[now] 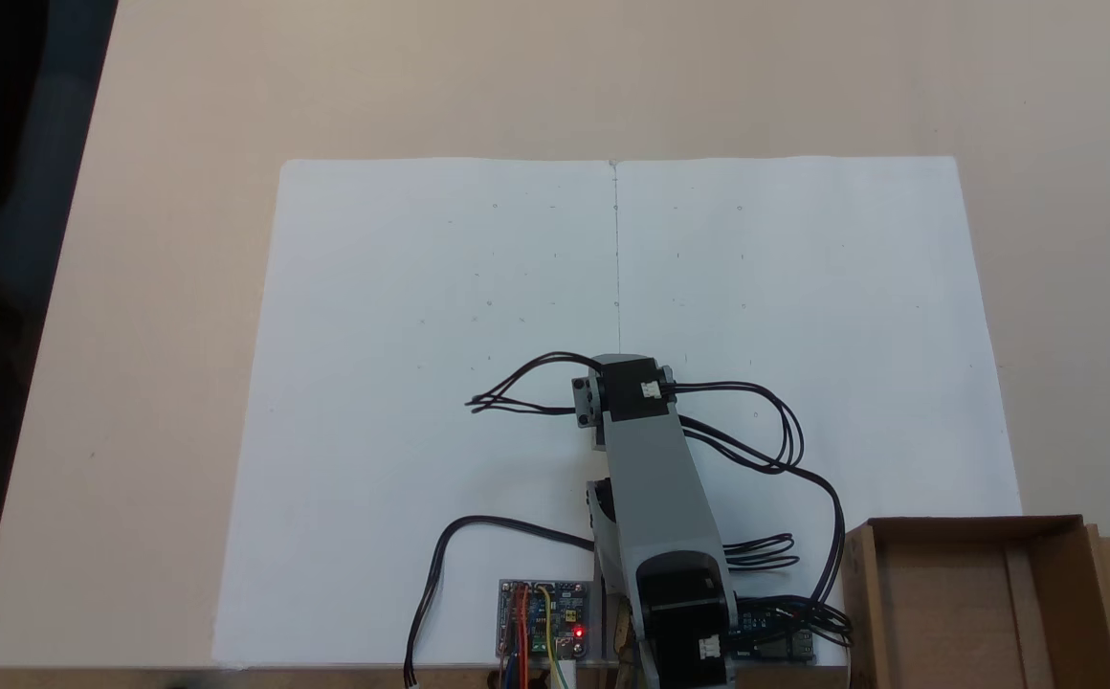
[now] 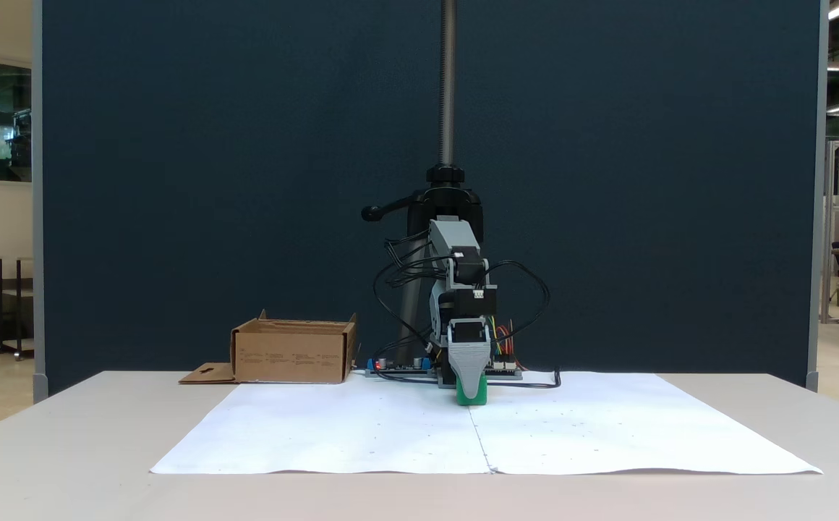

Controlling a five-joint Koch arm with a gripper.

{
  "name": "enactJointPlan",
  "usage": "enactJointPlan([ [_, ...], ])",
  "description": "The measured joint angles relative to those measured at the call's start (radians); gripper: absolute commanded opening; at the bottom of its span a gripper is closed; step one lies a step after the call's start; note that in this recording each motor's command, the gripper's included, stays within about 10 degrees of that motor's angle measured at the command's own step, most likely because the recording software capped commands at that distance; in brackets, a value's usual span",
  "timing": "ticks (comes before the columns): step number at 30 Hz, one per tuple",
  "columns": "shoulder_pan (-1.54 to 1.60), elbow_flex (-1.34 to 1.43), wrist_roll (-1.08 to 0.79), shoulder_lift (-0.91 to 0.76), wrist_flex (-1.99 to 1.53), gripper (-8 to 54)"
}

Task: Grasp a green dice and put it in the bin.

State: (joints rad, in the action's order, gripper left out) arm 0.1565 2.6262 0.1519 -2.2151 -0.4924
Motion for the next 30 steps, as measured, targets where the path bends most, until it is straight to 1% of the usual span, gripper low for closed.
enactJointPlan([
  [7,0.000,0.000,0.000,-0.002,0.000,31.6],
  [21,0.000,-0.009,-0.015,0.074,0.014,31.3],
  [23,0.000,-0.014,-0.015,0.086,0.014,21.7],
  [24,0.000,-0.014,-0.015,0.089,0.014,19.3],
  [25,0.000,-0.014,-0.015,0.087,0.014,15.4],
  [26,-0.002,-0.014,-0.015,0.084,0.015,13.7],
  [30,-0.002,-0.014,-0.015,0.084,0.015,13.7],
])
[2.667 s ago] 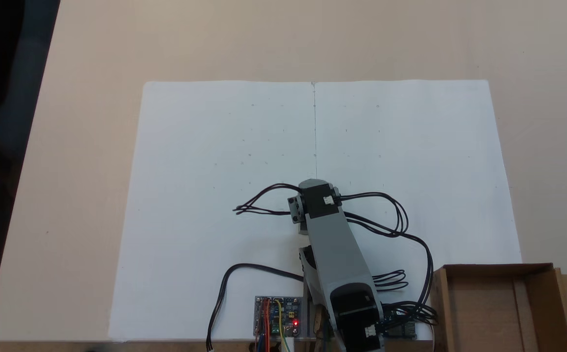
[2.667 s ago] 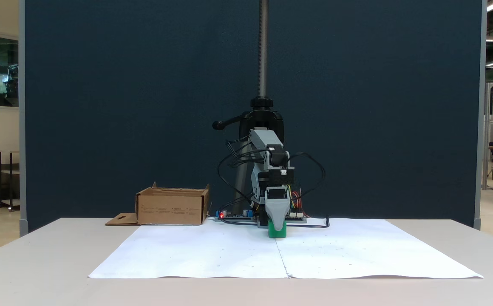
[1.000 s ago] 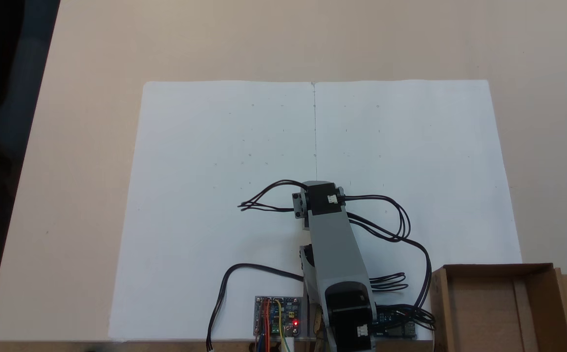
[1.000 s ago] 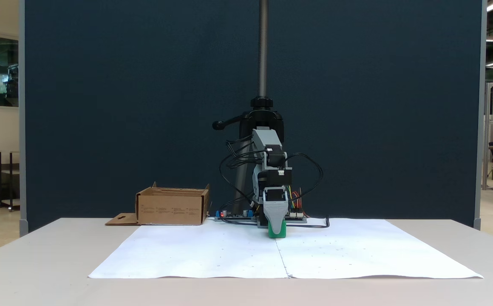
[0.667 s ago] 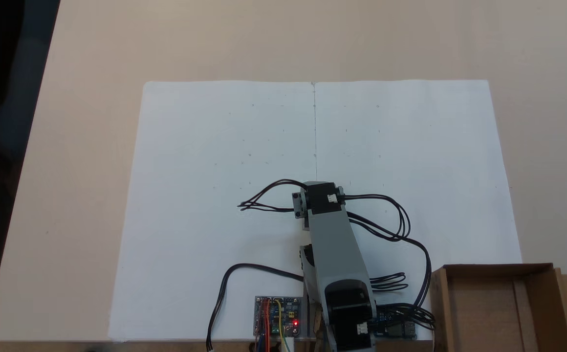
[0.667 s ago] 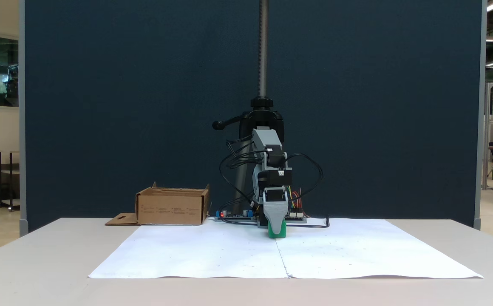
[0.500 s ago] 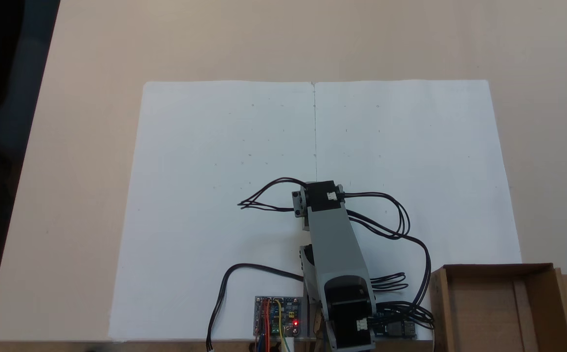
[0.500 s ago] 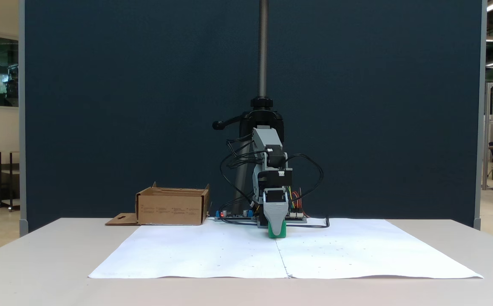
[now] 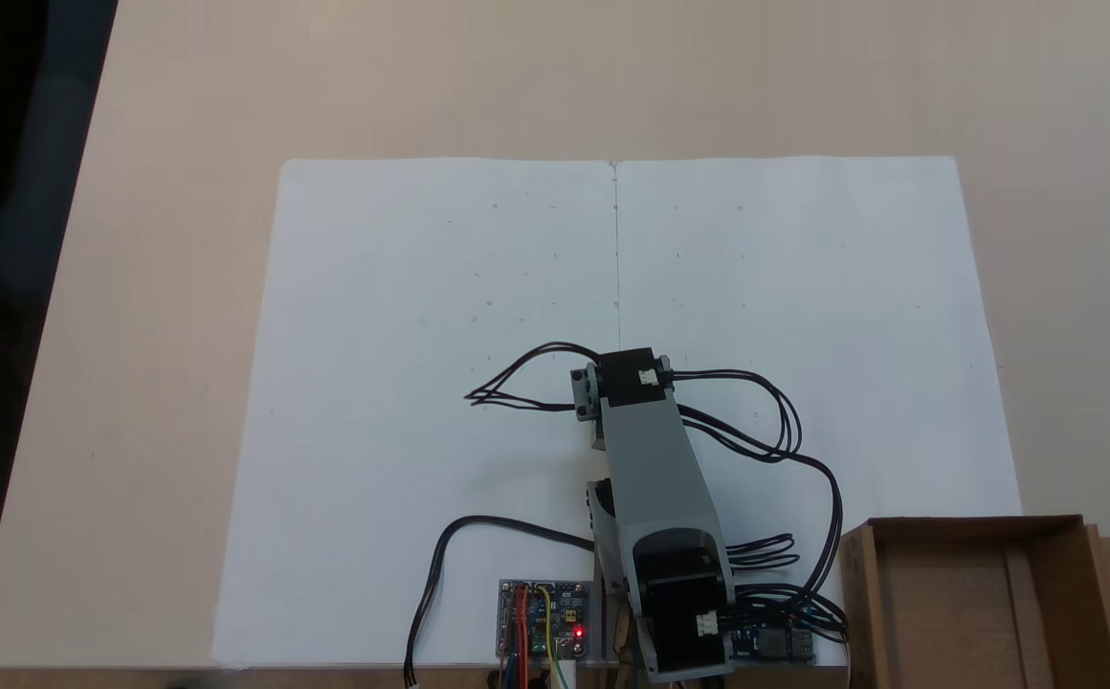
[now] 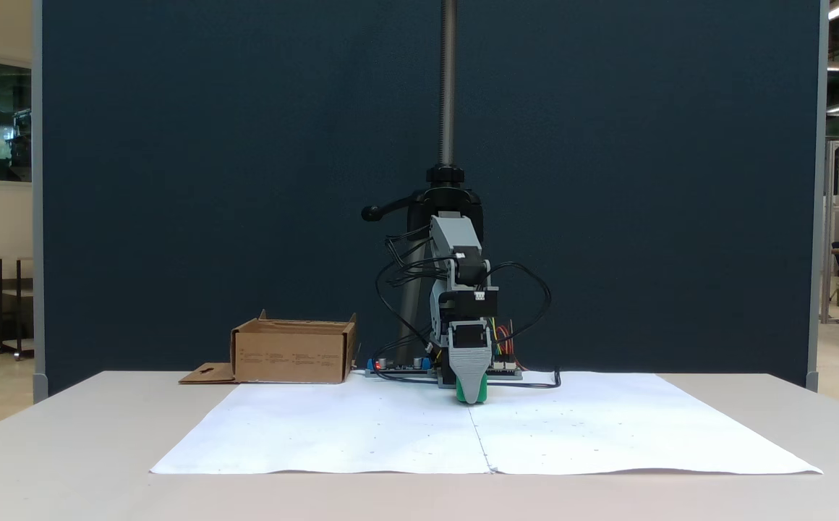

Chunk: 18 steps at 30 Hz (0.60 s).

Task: Grasp a green dice and put it in the bin.

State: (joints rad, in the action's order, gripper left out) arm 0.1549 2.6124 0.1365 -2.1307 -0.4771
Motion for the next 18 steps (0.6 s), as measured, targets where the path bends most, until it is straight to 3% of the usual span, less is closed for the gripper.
enactJointPlan([
  [9,-0.020,0.000,0.000,0.002,0.035,13.6],
  [18,-0.169,0.009,0.000,0.008,0.362,13.7],
])
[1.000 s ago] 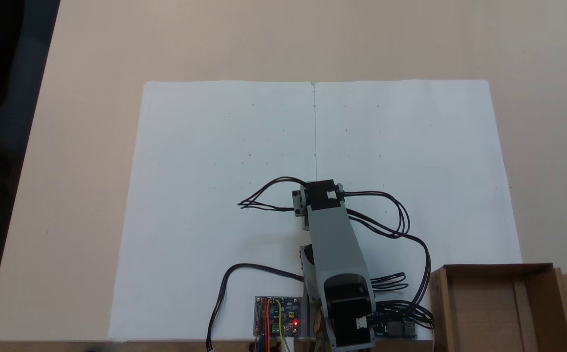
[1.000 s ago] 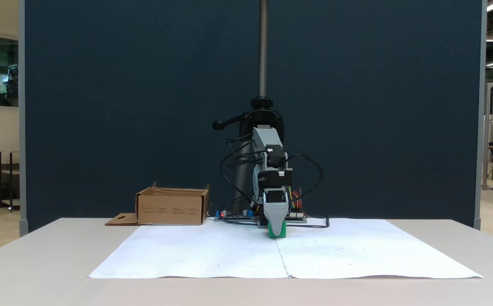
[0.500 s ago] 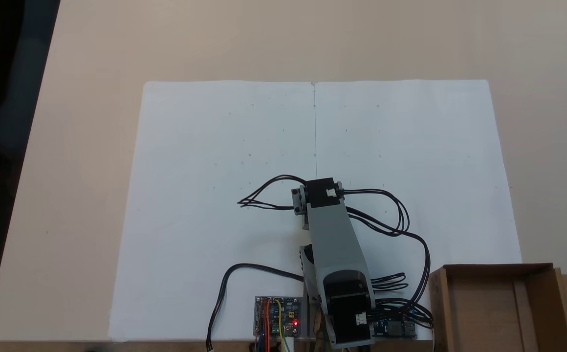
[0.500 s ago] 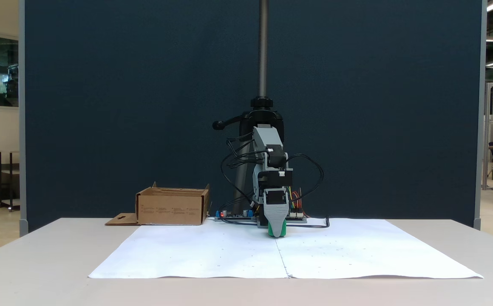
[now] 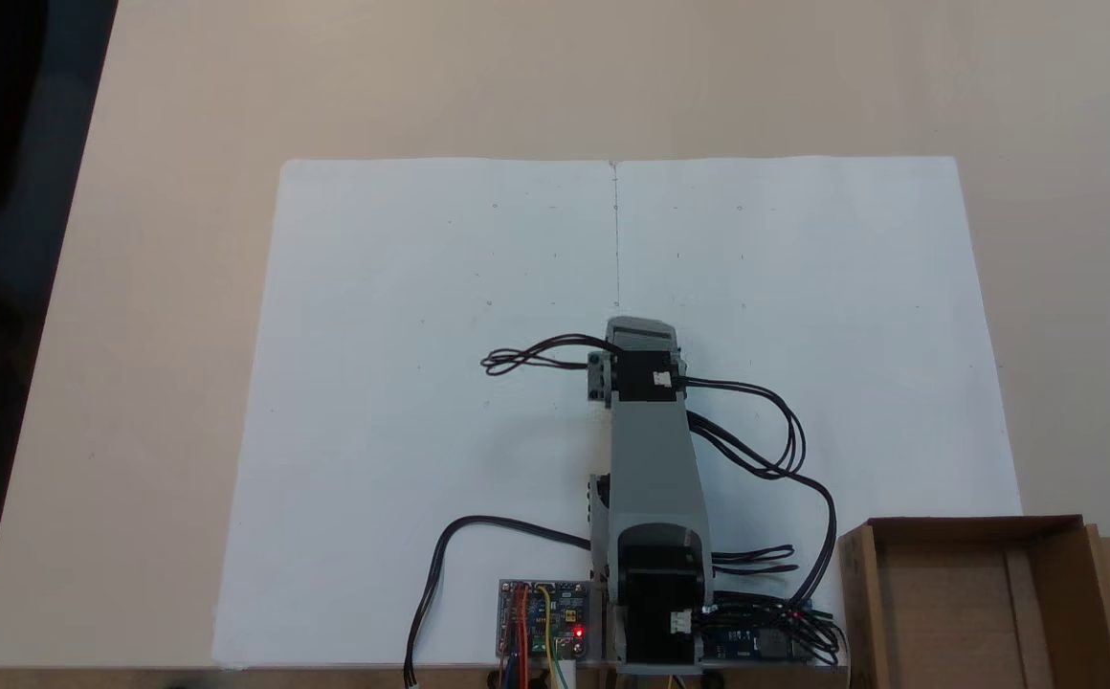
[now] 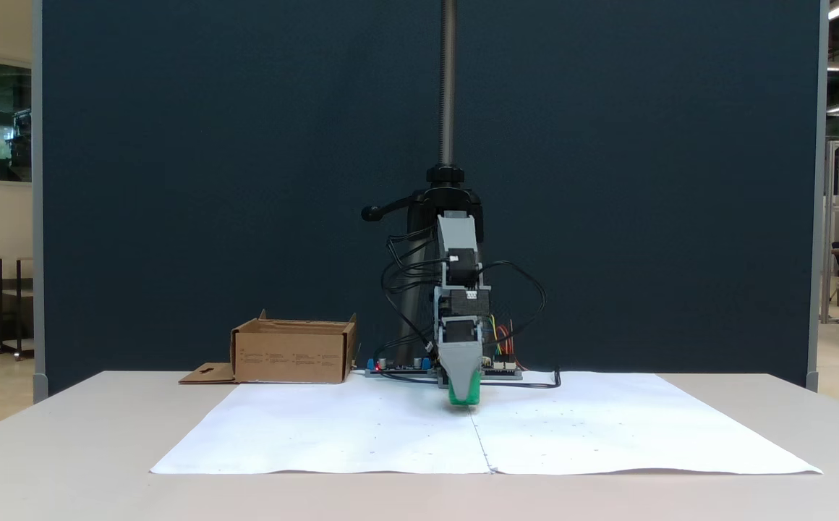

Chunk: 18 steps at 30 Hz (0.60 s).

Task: Grasp a green dice and put it in the bin.

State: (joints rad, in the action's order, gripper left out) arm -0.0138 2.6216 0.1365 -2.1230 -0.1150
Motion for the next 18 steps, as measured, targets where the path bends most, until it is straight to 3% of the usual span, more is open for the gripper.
enactJointPlan([
  [5,-0.087,-0.003,0.000,0.000,0.158,13.7],
  [18,-0.440,-0.480,0.000,0.135,0.167,13.7],
])
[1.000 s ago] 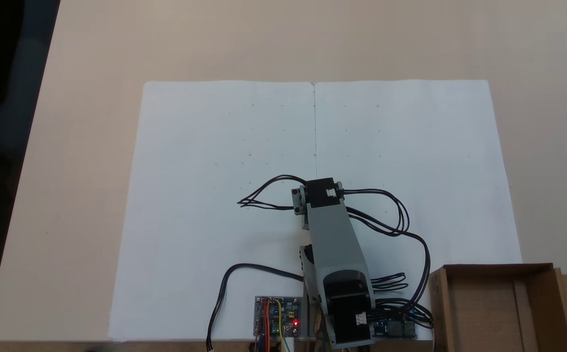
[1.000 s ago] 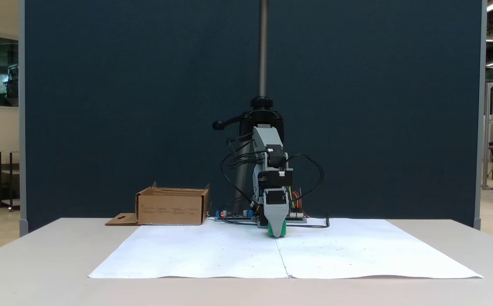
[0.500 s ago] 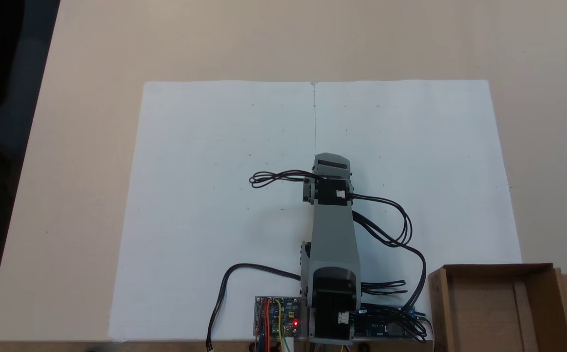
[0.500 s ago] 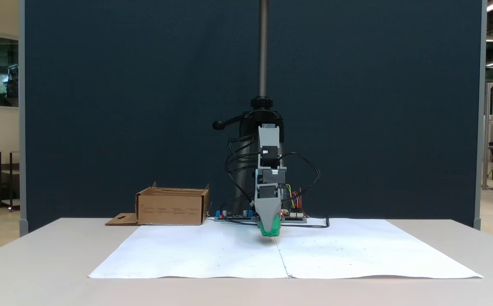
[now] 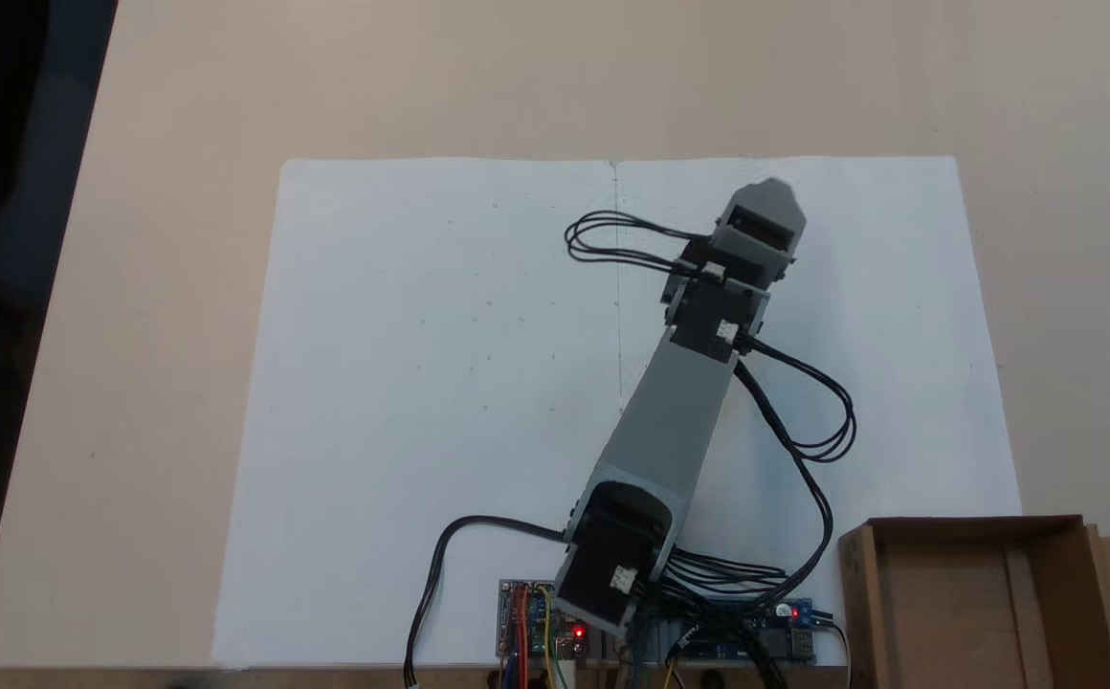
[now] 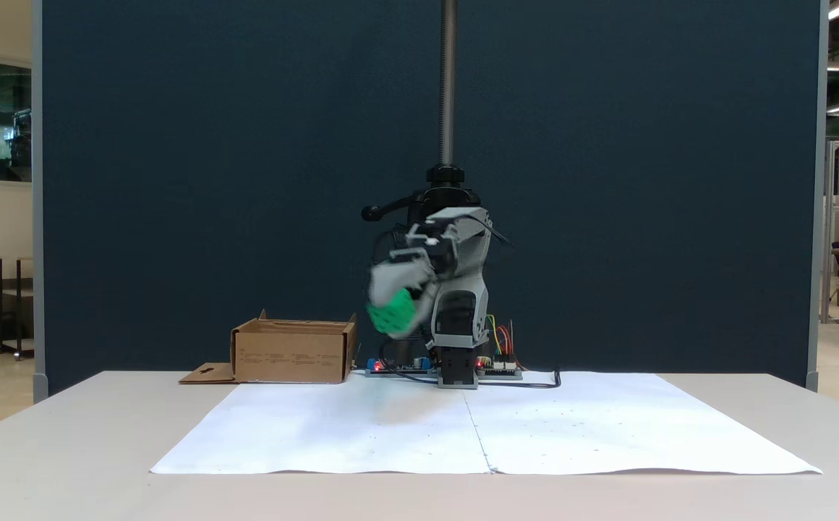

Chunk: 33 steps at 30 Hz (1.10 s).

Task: Grasp a green dice and put it in the bin.

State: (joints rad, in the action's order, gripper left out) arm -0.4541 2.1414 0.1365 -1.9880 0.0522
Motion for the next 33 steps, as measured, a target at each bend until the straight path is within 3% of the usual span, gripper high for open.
enactJointPlan([
  [6,-0.202,-0.097,0.000,0.112,0.000,13.7],
  [25,-0.887,-0.184,-0.080,0.143,0.000,13.6],
  [33,-1.204,-0.356,-0.117,0.371,0.046,13.6],
])
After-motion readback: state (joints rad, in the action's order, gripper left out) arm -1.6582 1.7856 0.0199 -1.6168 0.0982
